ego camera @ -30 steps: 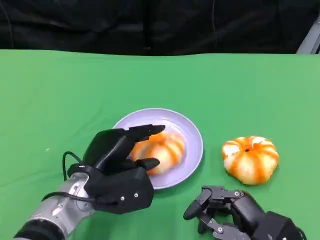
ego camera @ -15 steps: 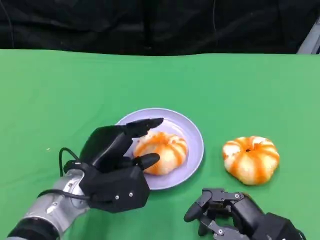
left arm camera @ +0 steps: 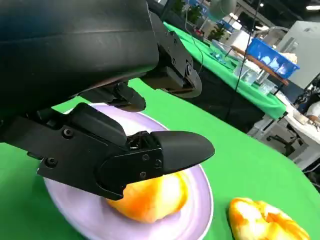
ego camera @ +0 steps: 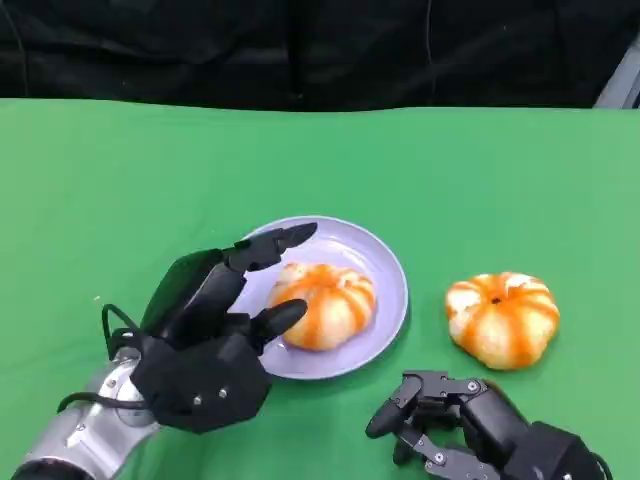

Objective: Grasp the bread from the table and place it into the plate.

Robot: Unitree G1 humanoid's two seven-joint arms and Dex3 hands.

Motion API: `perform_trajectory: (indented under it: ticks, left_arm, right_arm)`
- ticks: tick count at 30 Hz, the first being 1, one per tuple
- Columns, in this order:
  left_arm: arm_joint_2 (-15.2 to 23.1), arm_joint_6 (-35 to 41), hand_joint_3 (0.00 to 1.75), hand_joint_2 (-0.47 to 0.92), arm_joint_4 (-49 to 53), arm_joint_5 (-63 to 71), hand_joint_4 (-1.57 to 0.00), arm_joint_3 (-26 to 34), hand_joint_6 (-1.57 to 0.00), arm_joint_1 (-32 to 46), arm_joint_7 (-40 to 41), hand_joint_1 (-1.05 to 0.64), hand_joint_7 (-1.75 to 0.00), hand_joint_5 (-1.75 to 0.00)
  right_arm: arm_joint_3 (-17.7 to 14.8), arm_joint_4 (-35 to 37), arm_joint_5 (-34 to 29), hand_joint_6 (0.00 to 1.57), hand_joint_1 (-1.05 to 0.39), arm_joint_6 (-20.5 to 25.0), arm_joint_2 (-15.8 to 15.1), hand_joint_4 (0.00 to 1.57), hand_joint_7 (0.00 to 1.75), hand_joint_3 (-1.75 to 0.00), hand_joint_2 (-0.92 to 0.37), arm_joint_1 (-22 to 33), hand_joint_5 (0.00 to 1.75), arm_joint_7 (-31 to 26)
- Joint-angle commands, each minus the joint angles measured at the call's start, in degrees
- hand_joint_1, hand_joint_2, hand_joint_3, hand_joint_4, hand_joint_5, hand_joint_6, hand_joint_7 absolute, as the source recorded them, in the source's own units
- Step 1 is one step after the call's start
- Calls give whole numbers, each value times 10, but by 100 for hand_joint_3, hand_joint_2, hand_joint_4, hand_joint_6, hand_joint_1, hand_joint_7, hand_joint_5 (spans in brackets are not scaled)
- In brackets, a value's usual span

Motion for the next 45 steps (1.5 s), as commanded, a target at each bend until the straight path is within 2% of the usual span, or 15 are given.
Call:
perform_trajectory:
  ticks: [1, 8, 15, 23, 27, 33, 38, 45]
  left_arm:
    - [-7, -47, 80, 92, -43, -156, -57, 69, -46, 59, -82, -83, 0, -2]
    - [-21, -48, 79, 92, -75, -236, -60, 111, -47, 92, -152, -79, -1, -2]
    - [-29, -22, 78, 92, -96, -317, -59, 153, -44, 116, -231, -78, 0, -1]
    - [-38, -12, 67, 92, -106, -357, -62, 185, -44, 135, -283, -76, 0, -2]
    - [-54, -34, 57, 92, -93, -376, -66, 201, -47, 143, -306, -67, -1, -2]
    - [-88, -94, 43, 92, -59, -400, -73, 232, -52, 151, -325, -61, -2, -4]
    - [-106, -139, 40, 92, -25, -406, -77, 253, -54, 148, -332, -58, -2, -5]
    - [-118, -165, 38, 92, 5, -411, -82, 270, -58, 155, -341, -56, -3, -6]
  right_arm:
    - [-4, 5, 3, 80, -12, -3, -7, 71, 100, -48, -92, 0, 143, -1]
    - [-5, 1, 7, 80, -13, 6, -7, 70, 100, -47, -92, 2, 147, 2]
    - [-6, 8, 4, 80, -12, -4, -9, 70, 100, -48, -92, 0, 147, 1]
    - [-8, 3, 9, 80, -13, 2, -10, 69, 100, -48, -92, 2, 148, 7]
    - [-11, 22, 16, 79, -12, -23, -13, 68, 101, -48, -92, 0, 149, 14]
    - [-14, 29, 18, 79, -14, -27, -18, 68, 101, -48, -92, -2, 154, 18]
    - [-17, 32, 22, 79, -14, -27, -18, 67, 101, -48, -92, -3, 156, 24]
    - [-18, 26, 16, 79, -14, -27, -23, 66, 101, -48, -92, 0, 155, 24]
